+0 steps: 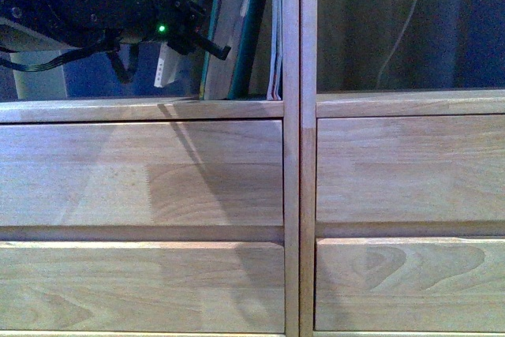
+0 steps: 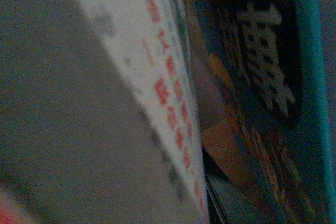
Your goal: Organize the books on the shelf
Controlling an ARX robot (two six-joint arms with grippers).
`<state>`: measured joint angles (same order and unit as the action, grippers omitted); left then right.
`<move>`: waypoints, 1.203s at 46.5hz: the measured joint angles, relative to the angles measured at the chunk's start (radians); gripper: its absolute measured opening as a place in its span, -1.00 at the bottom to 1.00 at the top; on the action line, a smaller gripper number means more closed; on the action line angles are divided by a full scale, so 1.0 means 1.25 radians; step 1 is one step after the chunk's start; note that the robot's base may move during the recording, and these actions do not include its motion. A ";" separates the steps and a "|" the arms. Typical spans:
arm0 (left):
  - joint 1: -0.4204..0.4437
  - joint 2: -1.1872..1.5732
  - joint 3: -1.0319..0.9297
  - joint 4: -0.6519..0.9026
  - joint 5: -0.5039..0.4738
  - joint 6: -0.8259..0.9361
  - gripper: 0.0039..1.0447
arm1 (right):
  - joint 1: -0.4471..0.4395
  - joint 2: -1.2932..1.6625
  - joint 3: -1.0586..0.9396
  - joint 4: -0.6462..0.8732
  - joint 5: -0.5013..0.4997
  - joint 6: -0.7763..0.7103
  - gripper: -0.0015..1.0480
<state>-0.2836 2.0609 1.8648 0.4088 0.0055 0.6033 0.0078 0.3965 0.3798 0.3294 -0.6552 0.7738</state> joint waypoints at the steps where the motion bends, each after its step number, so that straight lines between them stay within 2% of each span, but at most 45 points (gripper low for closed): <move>1: -0.006 0.007 0.016 -0.004 -0.005 -0.002 -0.86 | 0.000 0.000 0.000 0.000 0.000 0.000 0.86; 15: -0.050 0.060 0.101 -0.045 -0.074 -0.034 -0.86 | 0.000 0.000 0.000 0.000 0.000 0.000 0.86; 23: -0.054 0.052 0.082 -0.049 -0.101 -0.047 -0.28 | 0.000 0.000 0.000 0.000 0.000 0.000 0.86; 35: -0.052 0.029 0.023 -0.030 -0.121 -0.032 0.37 | -0.001 0.000 0.000 0.000 0.000 0.000 0.86; 43: -0.051 0.006 -0.038 0.006 -0.094 -0.029 0.81 | -0.001 0.000 0.000 0.000 0.000 0.000 0.86; 45: -0.052 -0.002 -0.056 0.016 -0.083 -0.031 0.89 | -0.001 0.000 0.000 0.000 0.000 0.000 0.86; 56: -0.055 -0.104 -0.220 0.093 -0.025 -0.045 0.86 | -0.001 0.000 0.000 0.000 0.000 0.000 0.86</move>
<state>-0.3519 1.9312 1.5898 0.5251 -0.0261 0.5468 0.0071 0.3965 0.3798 0.3290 -0.6552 0.7738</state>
